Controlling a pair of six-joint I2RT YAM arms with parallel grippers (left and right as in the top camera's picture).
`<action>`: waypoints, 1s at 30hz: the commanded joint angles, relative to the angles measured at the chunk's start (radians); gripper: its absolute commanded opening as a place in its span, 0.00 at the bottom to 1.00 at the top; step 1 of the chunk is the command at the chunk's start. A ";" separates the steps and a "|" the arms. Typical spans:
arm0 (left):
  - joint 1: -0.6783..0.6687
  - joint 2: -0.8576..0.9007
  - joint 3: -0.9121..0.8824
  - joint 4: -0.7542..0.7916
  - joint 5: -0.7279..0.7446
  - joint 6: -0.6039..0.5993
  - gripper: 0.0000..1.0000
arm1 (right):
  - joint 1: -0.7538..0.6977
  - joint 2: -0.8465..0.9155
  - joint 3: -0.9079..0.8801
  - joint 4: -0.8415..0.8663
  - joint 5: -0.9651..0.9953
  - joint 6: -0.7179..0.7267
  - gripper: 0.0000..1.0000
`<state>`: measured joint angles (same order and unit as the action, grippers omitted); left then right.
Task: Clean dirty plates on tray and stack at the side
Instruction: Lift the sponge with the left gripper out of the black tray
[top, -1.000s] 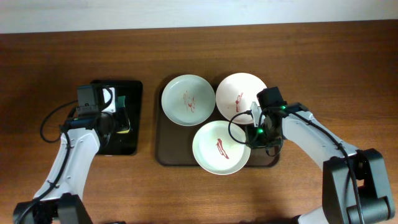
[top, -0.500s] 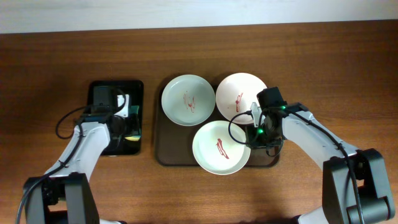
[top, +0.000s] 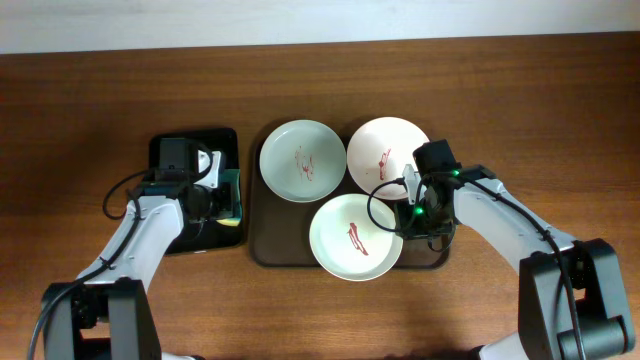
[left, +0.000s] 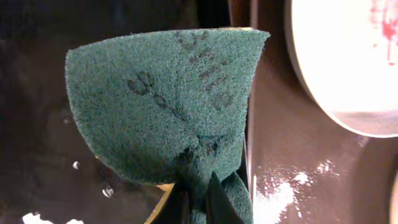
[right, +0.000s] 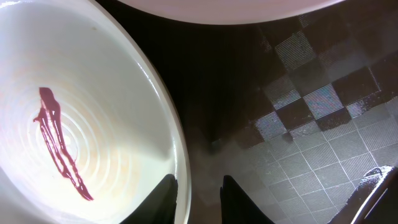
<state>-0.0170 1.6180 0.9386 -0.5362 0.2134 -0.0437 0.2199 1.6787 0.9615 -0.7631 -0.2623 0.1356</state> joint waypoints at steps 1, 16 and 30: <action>-0.008 0.009 -0.008 -0.030 0.060 0.022 0.00 | 0.011 0.012 0.009 -0.005 0.009 0.004 0.25; -0.007 0.009 -0.008 -0.227 0.053 0.022 0.00 | 0.011 0.012 0.009 -0.007 0.009 0.003 0.26; -0.006 0.006 0.040 -0.232 -0.074 -0.025 0.00 | 0.011 0.012 0.009 -0.008 0.009 0.003 0.26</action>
<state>-0.0196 1.6180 0.9386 -0.7727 0.2081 -0.0452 0.2199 1.6791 0.9615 -0.7700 -0.2623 0.1352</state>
